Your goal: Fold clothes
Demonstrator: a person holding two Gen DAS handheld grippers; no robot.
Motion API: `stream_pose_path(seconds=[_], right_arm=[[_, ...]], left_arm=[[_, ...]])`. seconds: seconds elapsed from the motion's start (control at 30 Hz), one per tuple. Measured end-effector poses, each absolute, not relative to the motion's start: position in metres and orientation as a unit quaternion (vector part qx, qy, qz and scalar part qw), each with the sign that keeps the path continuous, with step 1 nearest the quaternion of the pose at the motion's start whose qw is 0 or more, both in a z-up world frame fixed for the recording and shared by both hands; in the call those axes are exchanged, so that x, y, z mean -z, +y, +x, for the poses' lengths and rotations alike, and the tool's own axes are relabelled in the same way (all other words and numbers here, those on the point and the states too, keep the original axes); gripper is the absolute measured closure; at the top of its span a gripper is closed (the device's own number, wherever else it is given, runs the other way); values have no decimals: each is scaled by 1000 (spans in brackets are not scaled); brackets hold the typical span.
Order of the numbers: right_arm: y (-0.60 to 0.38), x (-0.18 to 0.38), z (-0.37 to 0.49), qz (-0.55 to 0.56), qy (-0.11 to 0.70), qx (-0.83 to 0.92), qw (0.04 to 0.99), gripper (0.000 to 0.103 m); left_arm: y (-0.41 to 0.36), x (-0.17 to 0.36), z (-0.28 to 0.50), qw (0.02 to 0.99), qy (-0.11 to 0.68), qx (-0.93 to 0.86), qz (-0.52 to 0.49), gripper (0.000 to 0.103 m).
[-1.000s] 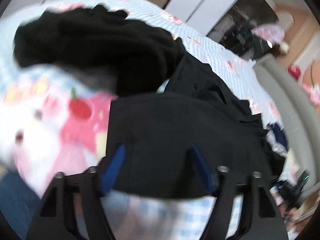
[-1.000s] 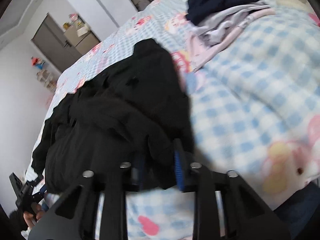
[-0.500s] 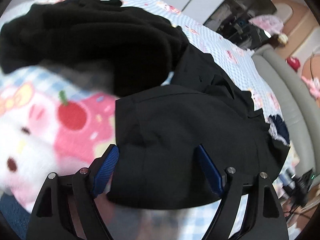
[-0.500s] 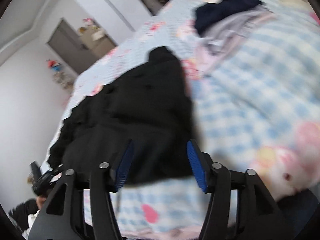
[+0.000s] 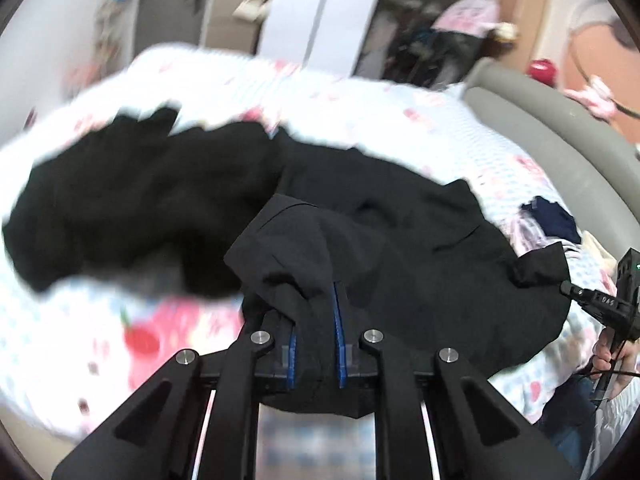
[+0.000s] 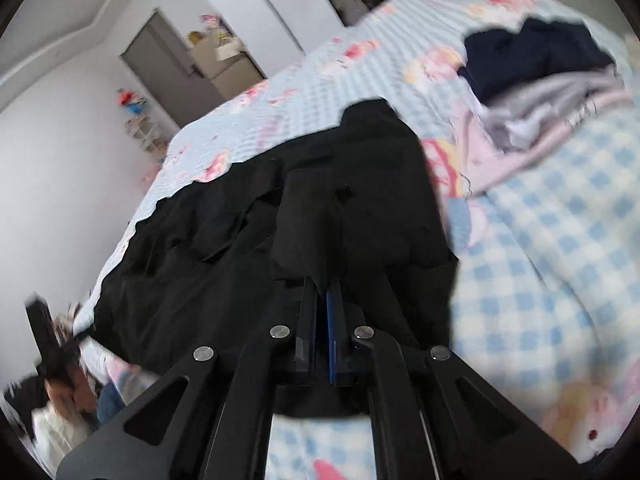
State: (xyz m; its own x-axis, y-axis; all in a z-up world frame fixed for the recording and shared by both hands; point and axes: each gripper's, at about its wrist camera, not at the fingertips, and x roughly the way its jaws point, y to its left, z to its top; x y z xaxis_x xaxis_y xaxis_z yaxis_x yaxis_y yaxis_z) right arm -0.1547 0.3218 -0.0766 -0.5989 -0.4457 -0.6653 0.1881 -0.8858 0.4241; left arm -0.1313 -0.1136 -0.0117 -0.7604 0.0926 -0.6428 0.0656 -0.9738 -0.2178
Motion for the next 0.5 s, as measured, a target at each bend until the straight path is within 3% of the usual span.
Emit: stream_pose_path(seconds=[0.13,0.23,0.3,0.33,0.4,0.5], right_arm=[[332,97,-154,437,-135,880,124,101],[331,123,-157,462,-127,872,100,101],[328,136,-159,471,-118,870,87,101],[327,132,-157,465,-115,874,85,100],[331,118,-151,447,-127,882,85,90],[353,103,-128,431,-208,874,82,67]], left_arm=[[-131,40,-173,7,-119,-908,-401,87],[-154,100,-193,6,-173,-849,-499,70],[-158,105,-185,-1,-182,-844,-505,69],[-159,99,-176,-12,-174,-847,-502,64],[-161,89,-155,-31,-171,-851,-495,51],[-173,88,-117,-31,-265,-834,-483,47]])
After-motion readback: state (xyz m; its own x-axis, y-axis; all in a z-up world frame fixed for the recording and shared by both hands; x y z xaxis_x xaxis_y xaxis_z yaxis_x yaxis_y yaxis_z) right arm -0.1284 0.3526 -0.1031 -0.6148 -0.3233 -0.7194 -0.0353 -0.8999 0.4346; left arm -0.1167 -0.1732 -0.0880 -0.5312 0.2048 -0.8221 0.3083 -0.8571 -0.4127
